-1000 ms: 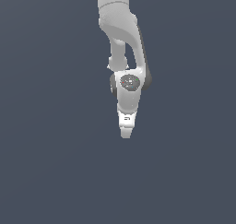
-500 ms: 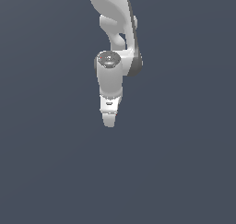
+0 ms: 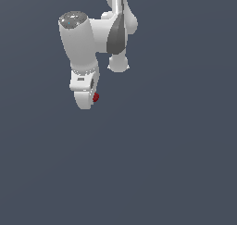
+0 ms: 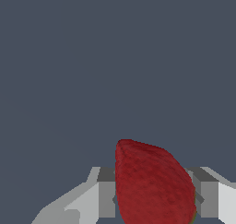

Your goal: Pick up the object and move it to a goal position.

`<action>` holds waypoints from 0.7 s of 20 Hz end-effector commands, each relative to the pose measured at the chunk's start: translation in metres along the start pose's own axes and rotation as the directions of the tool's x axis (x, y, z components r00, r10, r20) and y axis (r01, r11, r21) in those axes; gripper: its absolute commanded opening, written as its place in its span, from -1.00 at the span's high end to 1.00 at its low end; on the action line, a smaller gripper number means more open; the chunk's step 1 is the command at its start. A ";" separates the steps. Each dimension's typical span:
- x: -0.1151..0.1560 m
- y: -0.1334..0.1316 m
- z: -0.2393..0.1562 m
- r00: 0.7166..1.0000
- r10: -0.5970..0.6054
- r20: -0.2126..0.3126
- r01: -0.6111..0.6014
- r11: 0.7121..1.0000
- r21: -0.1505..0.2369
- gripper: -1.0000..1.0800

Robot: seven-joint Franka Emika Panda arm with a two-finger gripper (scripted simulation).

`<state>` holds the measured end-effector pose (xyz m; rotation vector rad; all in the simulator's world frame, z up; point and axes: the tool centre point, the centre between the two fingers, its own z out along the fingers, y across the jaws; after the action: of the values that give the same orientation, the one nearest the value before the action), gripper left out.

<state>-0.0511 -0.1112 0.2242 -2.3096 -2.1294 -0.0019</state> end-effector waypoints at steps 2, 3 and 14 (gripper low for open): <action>-0.029 -0.004 -0.034 1.000 -0.001 -0.002 0.001 1.000 0.000 1.00; -0.038 -0.005 -0.043 1.000 -0.001 -0.002 0.001 1.000 0.000 1.00; -0.105 -0.011 -0.116 1.000 0.001 0.000 -0.001 1.000 0.000 1.00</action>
<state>-0.0696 -0.2089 0.3329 -2.3117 -2.1277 -0.0027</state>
